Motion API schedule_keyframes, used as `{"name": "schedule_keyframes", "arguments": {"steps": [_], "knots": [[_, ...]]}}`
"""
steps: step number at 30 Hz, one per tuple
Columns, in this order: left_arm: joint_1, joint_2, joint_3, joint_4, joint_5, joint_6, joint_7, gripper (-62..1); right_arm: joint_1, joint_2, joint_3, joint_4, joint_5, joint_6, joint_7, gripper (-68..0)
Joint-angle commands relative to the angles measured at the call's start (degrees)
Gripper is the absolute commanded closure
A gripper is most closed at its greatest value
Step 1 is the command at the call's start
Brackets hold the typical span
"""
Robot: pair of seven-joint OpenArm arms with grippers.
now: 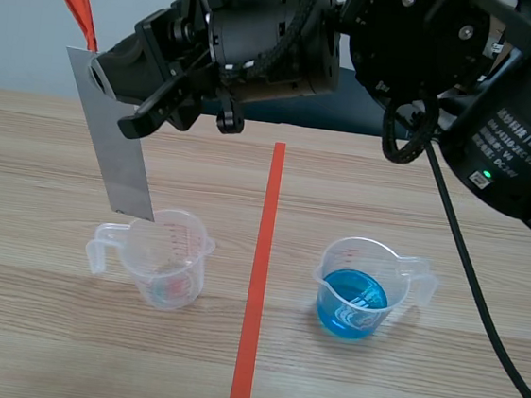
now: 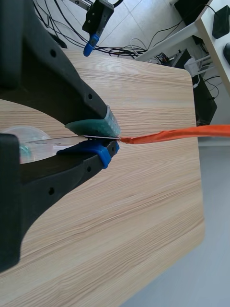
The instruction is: Do the redox reaction experiment. put the plate into the left beaker
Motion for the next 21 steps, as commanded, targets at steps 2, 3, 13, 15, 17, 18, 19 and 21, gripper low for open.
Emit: {"name": "schedule_keyframes", "arguments": {"steps": [2,3,13,15,17,18,19,21], "knots": [[0.5,0.1,-0.1,0.8,-0.4,0.1,-2.8,-62.3,1.3,-0.2,0.8,0.7,0.7,0.0,1.5,-0.6],[0.5,0.1,-0.1,0.8,-0.4,0.1,-2.8,-62.3,1.3,-0.2,0.8,0.7,0.7,0.0,1.5,-0.6],[0.5,0.1,-0.1,0.8,-0.4,0.1,-2.8,-62.3,-1.6,-0.2,0.7,0.7,-0.8,0.0,2.1,-0.6],[0.5,0.1,-0.1,0.8,-0.4,0.1,-2.8,-62.3,-2.6,-0.2,0.8,0.7,-1.6,0.0,3.5,-0.6],[0.5,0.1,-0.1,0.8,-0.4,0.1,-2.8,-62.3,-3.5,-0.2,0.8,0.7,-3.3,0.0,4.3,-0.6],[0.5,0.1,-0.1,0.8,-0.4,0.1,-2.8,-62.3,-3.8,-0.2,0.8,0.7,-4.2,0.0,5.0,-0.6],[0.5,0.1,-0.1,0.8,-0.4,0.1,-2.8,-62.3,-3.8,-0.2,0.8,0.7,-4.9,0.0,5.5,-0.6],[0.5,0.1,-0.1,0.8,-0.4,0.1,-2.8,-62.3,-3.8,-0.2,0.8,0.7,-5.9,0.0,6.7,-0.6]]}}
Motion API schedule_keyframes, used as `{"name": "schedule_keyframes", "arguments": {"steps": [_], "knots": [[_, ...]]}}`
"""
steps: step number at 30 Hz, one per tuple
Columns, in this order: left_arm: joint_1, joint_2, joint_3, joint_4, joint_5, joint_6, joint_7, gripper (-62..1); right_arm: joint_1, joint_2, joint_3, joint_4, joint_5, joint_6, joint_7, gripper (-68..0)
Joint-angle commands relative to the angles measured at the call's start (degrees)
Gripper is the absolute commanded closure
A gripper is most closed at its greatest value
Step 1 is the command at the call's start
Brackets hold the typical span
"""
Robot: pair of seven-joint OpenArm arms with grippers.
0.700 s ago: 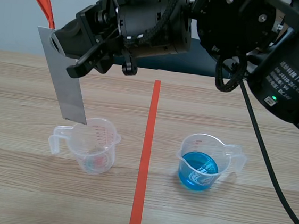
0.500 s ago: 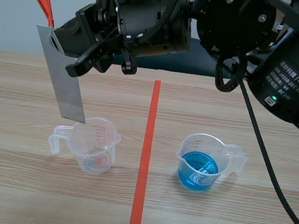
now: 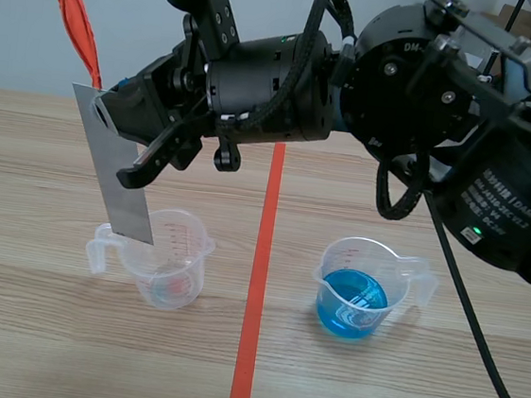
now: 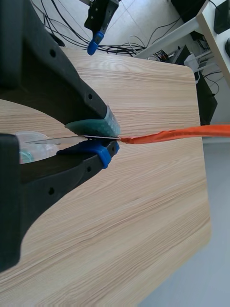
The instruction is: Do the redox reaction experiment. put the plate into the left beaker
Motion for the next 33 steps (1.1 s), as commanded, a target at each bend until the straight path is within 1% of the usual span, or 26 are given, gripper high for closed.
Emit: {"name": "schedule_keyframes", "arguments": {"steps": [1,7,13,18,24,33], "knots": [[0.5,0.1,-0.1,0.8,-0.4,0.1,-2.8,-62.3,1.6,-0.2,0.8,0.7,0.2,0.0,2.4,-0.6],[0.5,0.1,-0.1,0.8,-0.4,0.1,-2.8,-62.3,1.6,-0.2,0.8,0.7,-2.3,-0.1,4.1,-0.6],[0.5,0.1,-0.1,0.8,-0.4,0.1,-2.8,-62.3,1.6,0.0,0.8,0.7,-2.7,-2.8,4.3,-0.6],[0.5,0.1,-0.1,0.8,-0.4,0.1,-2.8,-62.3,1.6,0.0,0.8,-1.0,-2.6,-2.8,4.6,-0.6],[0.5,0.1,-0.1,0.8,-0.4,0.1,-2.8,-62.3,1.6,0.0,0.8,-4.9,-2.6,-2.8,7.2,-0.6],[0.5,0.1,-0.1,0.8,-0.4,0.1,-2.8,-62.3,0.3,-0.2,0.8,-8.6,-3.3,-2.8,10.8,-0.6]]}}
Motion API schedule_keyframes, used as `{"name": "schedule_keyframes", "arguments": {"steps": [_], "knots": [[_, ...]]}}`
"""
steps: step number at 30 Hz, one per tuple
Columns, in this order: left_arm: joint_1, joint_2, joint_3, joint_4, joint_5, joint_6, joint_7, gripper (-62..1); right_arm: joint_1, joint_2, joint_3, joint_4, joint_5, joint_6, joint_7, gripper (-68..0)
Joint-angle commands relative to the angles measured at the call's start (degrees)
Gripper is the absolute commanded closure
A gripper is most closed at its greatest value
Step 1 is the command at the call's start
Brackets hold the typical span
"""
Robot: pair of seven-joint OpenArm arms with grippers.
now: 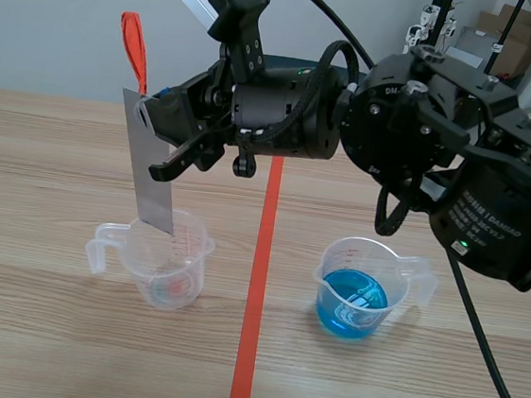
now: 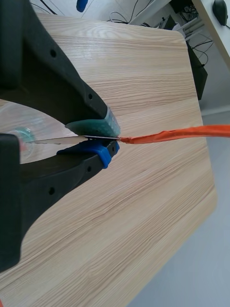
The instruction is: Do the redox reaction experiment. put the plate into the left beaker
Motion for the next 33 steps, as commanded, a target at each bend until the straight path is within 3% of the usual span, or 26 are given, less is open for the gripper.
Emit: {"name": "schedule_keyframes", "arguments": {"steps": [1,17,33], "knots": [[0.5,0.1,-0.1,0.8,-0.4,0.1,-2.8,-62.3,0.3,-0.2,0.8,0.3,0.2,0.0,1.5,-0.6],[0.5,0.1,-0.1,0.8,-0.4,0.1,-2.8,-62.3,-1.7,-4.4,0.7,-7.0,-6.2,0.3,2.9,-0.6],[0.5,0.1,-0.1,0.8,-0.4,0.1,-2.8,-62.3,-2.4,-6.7,0.7,-13.0,-10.7,2.0,8.3,-0.6]]}}
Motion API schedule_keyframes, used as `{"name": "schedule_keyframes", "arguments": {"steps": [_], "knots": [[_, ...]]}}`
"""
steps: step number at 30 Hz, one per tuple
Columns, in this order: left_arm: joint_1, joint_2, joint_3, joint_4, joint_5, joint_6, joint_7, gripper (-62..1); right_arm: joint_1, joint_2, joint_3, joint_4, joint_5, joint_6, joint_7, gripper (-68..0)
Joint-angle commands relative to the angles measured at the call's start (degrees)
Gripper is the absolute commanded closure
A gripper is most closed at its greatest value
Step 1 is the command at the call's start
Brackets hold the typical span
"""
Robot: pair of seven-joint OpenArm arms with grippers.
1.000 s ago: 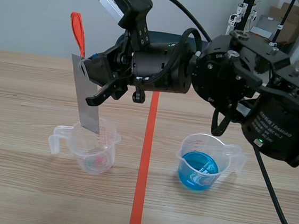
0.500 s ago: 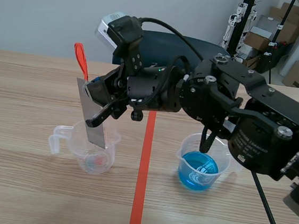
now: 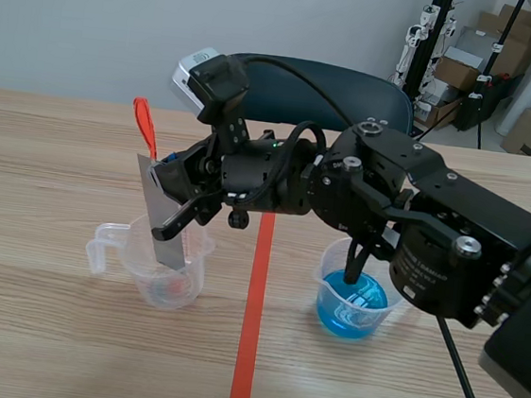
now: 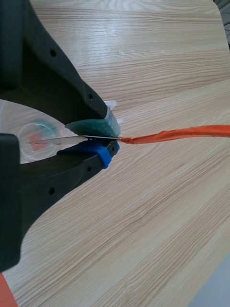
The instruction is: Do the redox reaction experiment. put the plate into the left beaker
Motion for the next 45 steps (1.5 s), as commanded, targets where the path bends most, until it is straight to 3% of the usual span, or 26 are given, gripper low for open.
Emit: {"name": "schedule_keyframes", "arguments": {"steps": [1,20,38,40,42,44,45], "knots": [[0.5,0.1,-0.1,0.8,-0.4,0.1,-2.8,-62.3,0.0,-0.7,0.7,0.7,-0.6,0.5,1.7,-0.6],[0.5,0.1,-0.1,0.8,-0.4,0.1,-2.8,-62.3,-2.8,-0.8,0.7,0.2,-8.7,1.3,7.1,-0.6],[0.5,0.1,-0.1,0.8,-0.4,0.1,-2.8,-62.3,-3.5,-0.5,0.7,-1.0,-10.6,1.3,9.6,-1.2],[0.5,0.1,-0.1,0.8,-0.4,0.1,-2.8,-62.3,-3.5,-0.4,0.7,-1.0,-11.7,1.3,9.9,-10.3],[0.5,0.1,-0.1,0.8,-0.4,0.1,-2.8,-62.3,-3.5,-0.2,0.7,-1.0,-12.9,1.3,10.2,-34.0],[0.5,0.1,-0.1,0.8,-0.4,0.1,-2.8,-62.3,-3.5,-0.1,0.7,-1.0,-12.8,0.7,10.6,-66.1],[0.5,0.1,-0.1,0.8,-0.4,0.1,-2.8,-62.3,-3.5,0.0,0.7,-1.0,-12.4,-0.4,10.6,-67.9]]}}
